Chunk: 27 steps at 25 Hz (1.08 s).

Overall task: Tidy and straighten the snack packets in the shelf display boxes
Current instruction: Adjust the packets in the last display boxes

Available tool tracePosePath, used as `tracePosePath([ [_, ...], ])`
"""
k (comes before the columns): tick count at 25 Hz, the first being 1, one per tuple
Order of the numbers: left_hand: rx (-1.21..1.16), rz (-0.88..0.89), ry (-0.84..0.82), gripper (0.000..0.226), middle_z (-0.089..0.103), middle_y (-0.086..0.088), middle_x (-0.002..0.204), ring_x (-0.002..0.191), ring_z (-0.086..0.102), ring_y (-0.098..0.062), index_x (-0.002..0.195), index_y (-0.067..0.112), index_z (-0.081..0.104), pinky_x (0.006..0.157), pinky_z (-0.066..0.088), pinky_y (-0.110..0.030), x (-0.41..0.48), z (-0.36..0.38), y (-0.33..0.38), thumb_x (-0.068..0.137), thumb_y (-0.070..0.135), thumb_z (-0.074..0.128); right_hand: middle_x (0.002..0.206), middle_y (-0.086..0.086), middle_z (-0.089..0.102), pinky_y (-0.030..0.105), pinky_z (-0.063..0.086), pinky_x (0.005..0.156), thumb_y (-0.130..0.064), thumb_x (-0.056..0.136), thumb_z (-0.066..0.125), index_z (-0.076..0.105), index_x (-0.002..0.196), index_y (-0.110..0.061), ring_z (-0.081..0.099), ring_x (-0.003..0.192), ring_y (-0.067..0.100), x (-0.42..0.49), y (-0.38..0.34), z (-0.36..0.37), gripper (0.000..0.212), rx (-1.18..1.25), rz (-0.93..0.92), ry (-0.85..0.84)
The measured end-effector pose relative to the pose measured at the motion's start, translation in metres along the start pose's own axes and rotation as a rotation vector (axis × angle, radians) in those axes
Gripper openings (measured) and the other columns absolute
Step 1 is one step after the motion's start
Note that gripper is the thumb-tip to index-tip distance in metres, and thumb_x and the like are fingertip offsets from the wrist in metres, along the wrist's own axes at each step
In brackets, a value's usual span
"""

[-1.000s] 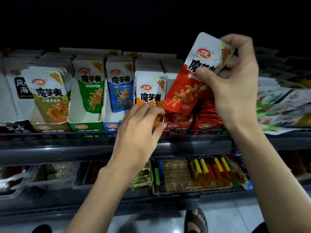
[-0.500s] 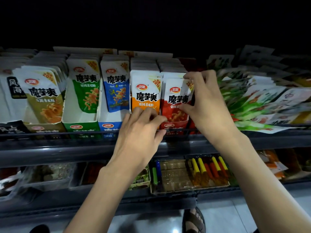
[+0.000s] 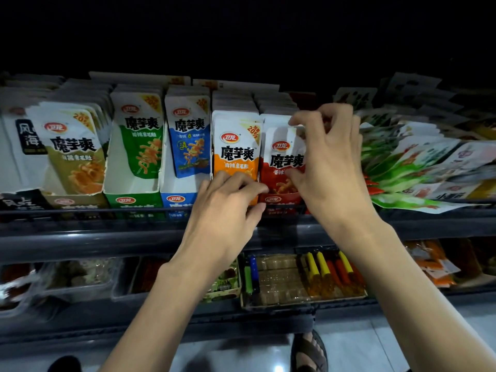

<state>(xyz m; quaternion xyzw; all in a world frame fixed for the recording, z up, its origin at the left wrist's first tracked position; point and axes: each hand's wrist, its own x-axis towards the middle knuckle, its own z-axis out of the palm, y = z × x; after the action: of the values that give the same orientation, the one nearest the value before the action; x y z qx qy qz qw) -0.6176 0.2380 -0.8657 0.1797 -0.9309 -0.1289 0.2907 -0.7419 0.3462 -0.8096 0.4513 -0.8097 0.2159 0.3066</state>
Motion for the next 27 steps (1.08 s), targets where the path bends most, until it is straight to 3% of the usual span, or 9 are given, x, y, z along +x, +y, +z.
tracePosePath([
  [1,-0.032,-0.015,0.004,0.026,0.062,0.010,0.113,0.108,0.041,-0.012,0.118,0.026,0.066,0.088,0.030,-0.029,0.000,-0.001,0.000,0.093,0.030,0.061,0.119,0.012,0.050,0.042,0.050,0.086,0.005,0.071,0.077,0.056,0.119,-0.011,0.050,0.109,0.030,0.002,-0.001,-0.005,0.055,0.043,-0.033,-0.003],
  [3,-0.053,-0.025,0.014,0.023,0.063,0.010,0.113,0.108,0.043,-0.012,0.114,0.025,0.067,0.088,0.030,-0.029,0.000,-0.002,0.000,0.093,0.028,0.061,0.108,0.008,0.063,0.046,0.055,0.079,0.003,0.083,0.065,0.066,0.108,-0.014,0.062,0.098,0.030,0.005,-0.002,-0.011,0.030,0.087,-0.119,-0.178],
  [5,-0.037,-0.024,0.012,0.022,0.064,0.009,0.112,0.107,0.044,-0.014,0.113,0.025,0.068,0.086,0.028,-0.027,0.000,-0.002,0.001,0.093,0.027,0.060,0.100,0.006,0.069,0.043,0.056,0.077,-0.002,0.088,0.057,0.069,0.107,-0.024,0.067,0.093,0.032,0.001,-0.004,-0.009,0.032,0.008,-0.155,-0.400],
  [7,-0.034,-0.031,0.001,0.023,0.064,0.009,0.113,0.107,0.045,-0.015,0.115,0.025,0.067,0.085,0.026,-0.026,0.000,-0.003,0.001,0.093,0.027,0.059,0.100,0.007,0.068,0.038,0.055,0.075,-0.003,0.088,0.053,0.068,0.110,-0.029,0.066,0.093,0.032,-0.005,-0.007,-0.003,0.037,-0.087,-0.147,-0.511],
  [18,-0.038,-0.015,-0.039,0.022,0.066,0.007,0.113,0.107,0.048,-0.020,0.113,0.025,0.067,0.087,0.033,-0.034,0.002,-0.005,0.000,0.092,0.020,0.061,0.111,0.007,0.065,0.035,0.046,0.082,-0.009,0.090,0.050,0.062,0.119,-0.018,0.060,0.102,0.031,-0.011,-0.005,0.017,0.032,-0.061,-0.095,-0.618],
  [27,-0.073,-0.042,-0.051,0.026,0.063,0.011,0.118,0.112,0.043,-0.013,0.120,0.030,0.065,0.090,0.028,-0.028,0.000,-0.007,0.000,0.095,0.025,0.057,0.107,0.010,0.065,0.042,0.053,0.085,-0.006,0.087,0.046,0.066,0.115,-0.020,0.062,0.099,0.034,-0.005,-0.007,0.005,0.037,-0.015,-0.079,-0.690],
])
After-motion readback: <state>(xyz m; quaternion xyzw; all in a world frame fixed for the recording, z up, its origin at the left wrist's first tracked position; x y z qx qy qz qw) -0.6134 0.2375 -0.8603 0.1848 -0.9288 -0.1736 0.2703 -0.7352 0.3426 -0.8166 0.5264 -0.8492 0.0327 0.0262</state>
